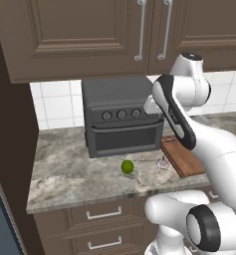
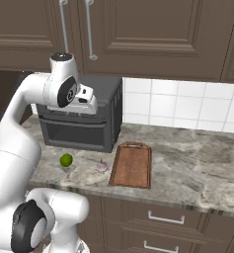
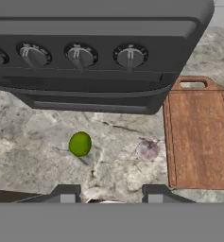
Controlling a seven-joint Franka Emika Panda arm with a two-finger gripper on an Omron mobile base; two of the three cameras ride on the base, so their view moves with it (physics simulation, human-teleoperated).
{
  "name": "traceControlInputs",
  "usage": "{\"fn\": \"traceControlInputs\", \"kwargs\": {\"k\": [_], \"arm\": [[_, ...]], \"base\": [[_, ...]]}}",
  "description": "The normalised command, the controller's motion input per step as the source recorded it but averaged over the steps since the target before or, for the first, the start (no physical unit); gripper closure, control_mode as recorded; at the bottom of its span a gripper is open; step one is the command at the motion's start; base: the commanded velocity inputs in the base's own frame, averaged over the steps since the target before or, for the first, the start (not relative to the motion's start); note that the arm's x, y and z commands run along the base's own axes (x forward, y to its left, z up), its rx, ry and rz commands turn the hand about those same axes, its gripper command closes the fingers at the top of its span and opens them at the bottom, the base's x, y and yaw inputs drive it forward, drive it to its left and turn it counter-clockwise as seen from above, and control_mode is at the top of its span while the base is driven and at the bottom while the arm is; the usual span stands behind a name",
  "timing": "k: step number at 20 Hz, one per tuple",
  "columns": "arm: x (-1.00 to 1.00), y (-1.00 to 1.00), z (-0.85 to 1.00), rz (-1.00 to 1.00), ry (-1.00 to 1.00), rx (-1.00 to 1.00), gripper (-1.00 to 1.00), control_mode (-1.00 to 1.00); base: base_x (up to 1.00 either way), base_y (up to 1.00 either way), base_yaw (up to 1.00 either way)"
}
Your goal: Open the cabinet. Place the bowl and condiment on the counter. Then place the lime and garlic on the cutting board.
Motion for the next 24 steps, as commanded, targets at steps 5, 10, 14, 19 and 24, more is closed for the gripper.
{"fn": "traceControlInputs", "kwargs": {"k": [5, 10, 14, 19, 24], "arm": [[-0.04, -0.04, 0.2, 0.0, -0.08, 0.05, -1.0, -1.0], [-0.1, -0.11, 0.36, 0.0, -0.17, 0.11, -1.0, -1.0], [-0.1, -0.08, 0.42, 0.0, -0.21, 0.09, -1.0, -1.0], [-0.11, -0.05, 0.44, 0.0, -0.21, 0.04, -1.0, -1.0], [-0.17, -0.06, 0.45, -0.01, -0.23, 0.01, -1.0, -1.0]], "base": [[0.0, 0.0, 0.0], [0.0, 0.0, 0.0], [0.0, 0.0, 0.0], [0.0, 0.0, 0.0], [0.0, 0.0, 0.0]]}}
